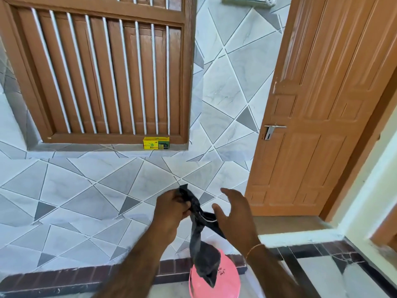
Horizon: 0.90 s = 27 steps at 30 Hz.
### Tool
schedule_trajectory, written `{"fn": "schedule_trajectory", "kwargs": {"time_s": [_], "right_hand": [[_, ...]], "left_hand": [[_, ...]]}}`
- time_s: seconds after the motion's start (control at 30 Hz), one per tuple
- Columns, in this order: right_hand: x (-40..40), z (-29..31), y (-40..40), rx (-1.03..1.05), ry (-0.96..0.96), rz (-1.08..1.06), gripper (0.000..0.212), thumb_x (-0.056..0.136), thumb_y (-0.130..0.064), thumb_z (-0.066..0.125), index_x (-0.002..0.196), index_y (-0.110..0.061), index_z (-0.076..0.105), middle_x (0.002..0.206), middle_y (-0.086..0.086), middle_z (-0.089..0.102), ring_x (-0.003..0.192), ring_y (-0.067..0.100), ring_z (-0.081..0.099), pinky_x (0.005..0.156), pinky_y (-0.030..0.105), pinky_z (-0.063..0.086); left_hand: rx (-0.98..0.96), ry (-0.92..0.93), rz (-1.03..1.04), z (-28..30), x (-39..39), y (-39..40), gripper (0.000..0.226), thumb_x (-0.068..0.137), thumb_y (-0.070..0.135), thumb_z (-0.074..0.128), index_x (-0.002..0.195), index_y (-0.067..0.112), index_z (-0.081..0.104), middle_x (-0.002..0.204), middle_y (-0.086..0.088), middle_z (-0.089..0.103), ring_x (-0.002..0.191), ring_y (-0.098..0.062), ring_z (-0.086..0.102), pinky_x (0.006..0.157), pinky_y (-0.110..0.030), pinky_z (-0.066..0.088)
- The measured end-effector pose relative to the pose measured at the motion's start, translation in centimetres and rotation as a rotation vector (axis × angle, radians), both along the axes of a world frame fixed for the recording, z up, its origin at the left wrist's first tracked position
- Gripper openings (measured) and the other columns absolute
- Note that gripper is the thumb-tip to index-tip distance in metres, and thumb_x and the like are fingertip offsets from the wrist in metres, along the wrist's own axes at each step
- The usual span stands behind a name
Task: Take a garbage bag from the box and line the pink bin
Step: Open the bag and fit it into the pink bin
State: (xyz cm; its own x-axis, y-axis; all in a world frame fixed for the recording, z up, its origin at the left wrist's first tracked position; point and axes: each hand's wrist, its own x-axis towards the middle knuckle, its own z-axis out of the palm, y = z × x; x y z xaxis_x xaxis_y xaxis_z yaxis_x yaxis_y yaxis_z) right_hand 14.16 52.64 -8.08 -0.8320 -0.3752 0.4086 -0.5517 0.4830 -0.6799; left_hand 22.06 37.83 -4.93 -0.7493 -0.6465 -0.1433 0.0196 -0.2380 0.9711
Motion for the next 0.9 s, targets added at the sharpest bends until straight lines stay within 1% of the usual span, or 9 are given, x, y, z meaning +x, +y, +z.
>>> {"fn": "schedule_trajectory", "kwargs": {"time_s": [0.1, 0.2, 0.33, 0.43, 0.53, 0.63, 0.7, 0.8, 0.9], "right_hand": [[0.7, 1.8, -1.4, 0.023, -0.299, 0.343, 0.019, 0.081, -0.035, 0.075, 0.088, -0.018, 0.073, 0.081, -0.007, 0.071, 0.072, 0.007, 0.065, 0.073, 0.029, 0.054], [1.3, 0.9, -2.6, -0.100, -0.498, 0.347, 0.022, 0.086, -0.016, 0.070, 0.068, -0.005, 0.064, 0.055, 0.002, 0.058, 0.045, 0.008, 0.052, 0.051, 0.027, 0.044], [2.0, 0.6, -2.4, -0.345, -0.701, 0.300, 0.020, 0.086, -0.016, 0.071, 0.074, -0.001, 0.066, 0.057, 0.005, 0.059, 0.050, 0.014, 0.054, 0.047, 0.024, 0.043], [1.9, 1.3, -2.2, -0.504, -0.793, 0.269, 0.022, 0.084, -0.017, 0.074, 0.068, -0.009, 0.062, 0.055, 0.003, 0.056, 0.049, 0.013, 0.051, 0.047, 0.022, 0.041], [2.2, 2.3, -2.3, -0.637, -0.930, 0.364, 0.018, 0.086, -0.014, 0.070, 0.072, -0.006, 0.061, 0.066, 0.013, 0.064, 0.059, 0.022, 0.061, 0.056, 0.027, 0.053], [2.2, 2.7, -2.5, -0.743, -1.049, 0.397, 0.015, 0.081, -0.013, 0.071, 0.076, -0.005, 0.061, 0.076, 0.019, 0.067, 0.066, 0.029, 0.065, 0.067, 0.035, 0.059], [2.2, 2.6, -2.3, -0.792, -1.082, 0.407, 0.009, 0.080, -0.004, 0.069, 0.078, -0.004, 0.061, 0.075, 0.014, 0.069, 0.064, 0.024, 0.067, 0.063, 0.030, 0.059], [2.4, 2.5, -2.0, -0.795, -1.099, 0.414, 0.010, 0.084, 0.007, 0.063, 0.082, -0.002, 0.068, 0.075, 0.012, 0.072, 0.061, 0.019, 0.068, 0.058, 0.026, 0.057], [2.5, 2.2, -1.6, -0.701, -1.043, 0.343, 0.012, 0.084, 0.001, 0.068, 0.073, -0.005, 0.068, 0.061, 0.005, 0.062, 0.048, 0.010, 0.052, 0.047, 0.020, 0.044]], "left_hand": [[-0.137, 0.014, -0.091, 0.9, 0.0, 0.2, 0.013, 0.077, -0.014, 0.063, 0.087, -0.006, 0.064, 0.064, -0.011, 0.062, 0.057, -0.018, 0.057, 0.059, -0.029, 0.048], [-0.225, 0.010, -0.056, 1.1, -0.1, -0.4, 0.008, 0.075, -0.005, 0.071, 0.082, -0.002, 0.068, 0.063, -0.008, 0.064, 0.052, -0.014, 0.053, 0.059, -0.028, 0.044], [-0.301, -0.003, 0.099, 1.0, 0.4, -1.3, 0.011, 0.077, 0.015, 0.076, 0.080, 0.007, 0.069, 0.068, -0.007, 0.066, 0.056, -0.014, 0.055, 0.059, -0.029, 0.047], [-0.254, -0.013, 0.076, 0.4, 1.1, -1.1, 0.021, 0.080, 0.026, 0.074, 0.098, 0.020, 0.064, 0.083, -0.007, 0.069, 0.072, -0.020, 0.066, 0.064, -0.031, 0.055], [-0.241, -0.080, -0.143, -0.7, 1.6, -0.2, 0.034, 0.078, 0.009, 0.075, 0.106, 0.019, 0.060, 0.086, -0.013, 0.070, 0.077, -0.027, 0.070, 0.073, -0.040, 0.059], [-0.264, -0.076, -0.086, -1.1, 1.9, 0.1, 0.025, 0.078, -0.002, 0.070, 0.097, 0.011, 0.061, 0.074, -0.012, 0.068, 0.065, -0.024, 0.066, 0.067, -0.035, 0.057], [-0.280, -0.062, -0.059, -0.9, 1.9, -0.2, 0.018, 0.080, -0.004, 0.065, 0.090, 0.010, 0.060, 0.070, -0.008, 0.066, 0.062, -0.020, 0.063, 0.059, -0.030, 0.053], [-0.366, -0.050, -0.047, -0.7, 2.0, -0.8, 0.017, 0.081, -0.006, 0.060, 0.079, 0.011, 0.058, 0.071, -0.007, 0.061, 0.068, -0.021, 0.060, 0.061, -0.032, 0.051], [-0.590, -0.076, -0.036, -0.8, 2.3, -0.9, 0.024, 0.082, -0.008, 0.052, 0.072, 0.012, 0.058, 0.069, -0.005, 0.060, 0.067, -0.019, 0.056, 0.064, -0.031, 0.046]]}}
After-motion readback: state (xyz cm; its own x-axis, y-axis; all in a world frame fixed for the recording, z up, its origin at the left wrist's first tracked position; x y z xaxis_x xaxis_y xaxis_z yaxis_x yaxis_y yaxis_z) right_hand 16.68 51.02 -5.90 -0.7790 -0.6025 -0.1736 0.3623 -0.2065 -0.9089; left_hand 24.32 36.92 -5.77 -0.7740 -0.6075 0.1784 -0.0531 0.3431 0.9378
